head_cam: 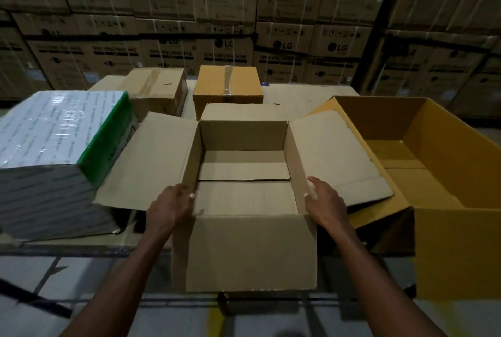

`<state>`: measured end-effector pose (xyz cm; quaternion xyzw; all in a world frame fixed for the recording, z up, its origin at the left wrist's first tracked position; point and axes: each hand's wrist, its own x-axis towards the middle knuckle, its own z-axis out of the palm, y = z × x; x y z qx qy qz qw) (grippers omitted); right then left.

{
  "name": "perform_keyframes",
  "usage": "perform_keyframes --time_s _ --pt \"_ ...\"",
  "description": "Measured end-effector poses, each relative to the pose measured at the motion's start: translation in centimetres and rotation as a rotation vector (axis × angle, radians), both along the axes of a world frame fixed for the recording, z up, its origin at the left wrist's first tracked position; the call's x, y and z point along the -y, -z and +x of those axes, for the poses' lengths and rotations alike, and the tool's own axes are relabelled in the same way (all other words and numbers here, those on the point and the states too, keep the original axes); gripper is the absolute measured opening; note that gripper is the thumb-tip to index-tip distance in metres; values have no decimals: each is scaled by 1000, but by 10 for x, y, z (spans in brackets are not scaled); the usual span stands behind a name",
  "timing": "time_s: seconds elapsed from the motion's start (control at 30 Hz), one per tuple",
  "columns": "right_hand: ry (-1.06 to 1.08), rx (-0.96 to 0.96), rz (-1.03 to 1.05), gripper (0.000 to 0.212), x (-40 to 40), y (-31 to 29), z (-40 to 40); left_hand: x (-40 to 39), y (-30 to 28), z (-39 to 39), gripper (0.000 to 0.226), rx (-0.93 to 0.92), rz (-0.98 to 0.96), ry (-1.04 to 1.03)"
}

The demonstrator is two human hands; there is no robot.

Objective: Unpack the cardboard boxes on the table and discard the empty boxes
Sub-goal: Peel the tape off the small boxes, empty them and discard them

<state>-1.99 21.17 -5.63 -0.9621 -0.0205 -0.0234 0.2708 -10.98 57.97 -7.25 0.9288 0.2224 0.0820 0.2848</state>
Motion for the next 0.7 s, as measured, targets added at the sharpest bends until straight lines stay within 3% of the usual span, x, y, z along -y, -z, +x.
perform_keyframes --time_s 0.3,0.47,0.6,0.7 --pt "44 -24 47 60 8 15 -22 -1 0 -38 54 30 50 -124" --pt "89 -1 306 63 3 16 -27 -16 17 -39 63 67 -91 -77" --pt "172 123 682 62 2 9 -32 -10 17 -45 69 101 -31 -94" --pt "176 226 710 64 7 6 -34 0 5 -48 68 166 -8 -146"
